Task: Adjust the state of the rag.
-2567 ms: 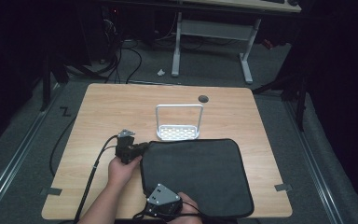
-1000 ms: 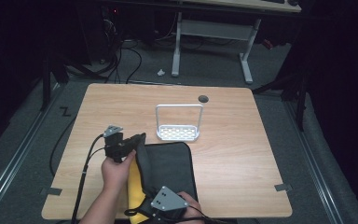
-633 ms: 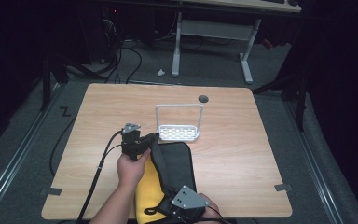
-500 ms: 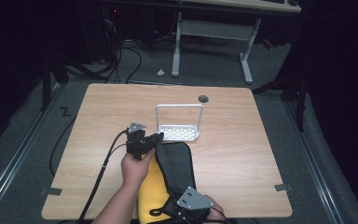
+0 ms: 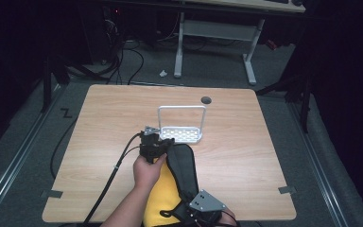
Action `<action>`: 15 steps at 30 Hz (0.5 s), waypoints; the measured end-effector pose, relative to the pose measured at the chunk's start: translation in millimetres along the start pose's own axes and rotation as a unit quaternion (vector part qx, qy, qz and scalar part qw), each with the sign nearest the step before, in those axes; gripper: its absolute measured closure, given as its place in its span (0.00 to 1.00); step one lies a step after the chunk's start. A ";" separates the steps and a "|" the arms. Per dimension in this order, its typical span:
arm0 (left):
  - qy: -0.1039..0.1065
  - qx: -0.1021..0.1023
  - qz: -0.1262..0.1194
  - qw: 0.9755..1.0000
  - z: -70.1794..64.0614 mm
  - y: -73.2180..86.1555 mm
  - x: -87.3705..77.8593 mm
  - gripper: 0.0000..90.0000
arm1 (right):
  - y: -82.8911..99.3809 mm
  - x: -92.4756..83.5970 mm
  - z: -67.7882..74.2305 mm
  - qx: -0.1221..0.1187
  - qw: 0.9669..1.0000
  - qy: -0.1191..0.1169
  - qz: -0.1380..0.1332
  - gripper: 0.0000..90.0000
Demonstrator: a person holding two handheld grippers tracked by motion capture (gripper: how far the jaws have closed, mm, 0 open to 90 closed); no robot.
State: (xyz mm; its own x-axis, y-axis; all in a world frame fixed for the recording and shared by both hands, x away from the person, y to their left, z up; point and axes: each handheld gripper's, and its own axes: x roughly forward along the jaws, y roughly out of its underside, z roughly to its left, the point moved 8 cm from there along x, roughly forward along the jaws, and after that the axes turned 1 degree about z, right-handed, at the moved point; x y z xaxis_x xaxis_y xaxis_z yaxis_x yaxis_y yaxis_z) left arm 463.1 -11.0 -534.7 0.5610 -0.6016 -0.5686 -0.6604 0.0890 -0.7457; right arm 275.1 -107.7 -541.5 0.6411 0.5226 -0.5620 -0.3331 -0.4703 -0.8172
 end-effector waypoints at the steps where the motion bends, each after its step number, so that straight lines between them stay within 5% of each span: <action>1: 0.002 0.000 0.000 1.000 -1.6 0.1 1.1 0.94 | 0.8 -0.1 0.3 -0.001 1.000 0.000 0.002 0.91; 8: 0.016 0.011 0.002 1.000 -15.9 -0.8 10.8 0.92 | 4.7 -5.5 0.5 -0.003 1.000 0.010 0.004 0.87; 11: 0.044 0.009 0.003 0.999 -25.5 -1.5 15.1 0.76 | 8.4 -7.9 -3.8 0.005 1.000 0.017 0.004 0.75; 15: 0.050 0.014 0.000 0.999 -29.5 -0.8 15.1 0.65 | 9.1 -11.8 -12.9 0.021 0.999 0.035 -0.003 0.68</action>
State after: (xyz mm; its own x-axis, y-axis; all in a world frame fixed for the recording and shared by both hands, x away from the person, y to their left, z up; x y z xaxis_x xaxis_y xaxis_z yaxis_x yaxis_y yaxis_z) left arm 457.3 -43.6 -532.4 0.5065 -0.6784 -0.5322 -0.6451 0.1114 -0.7559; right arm 273.5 -127.3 -540.7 0.6897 0.4741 -0.5473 -0.3559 -0.4363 -0.8264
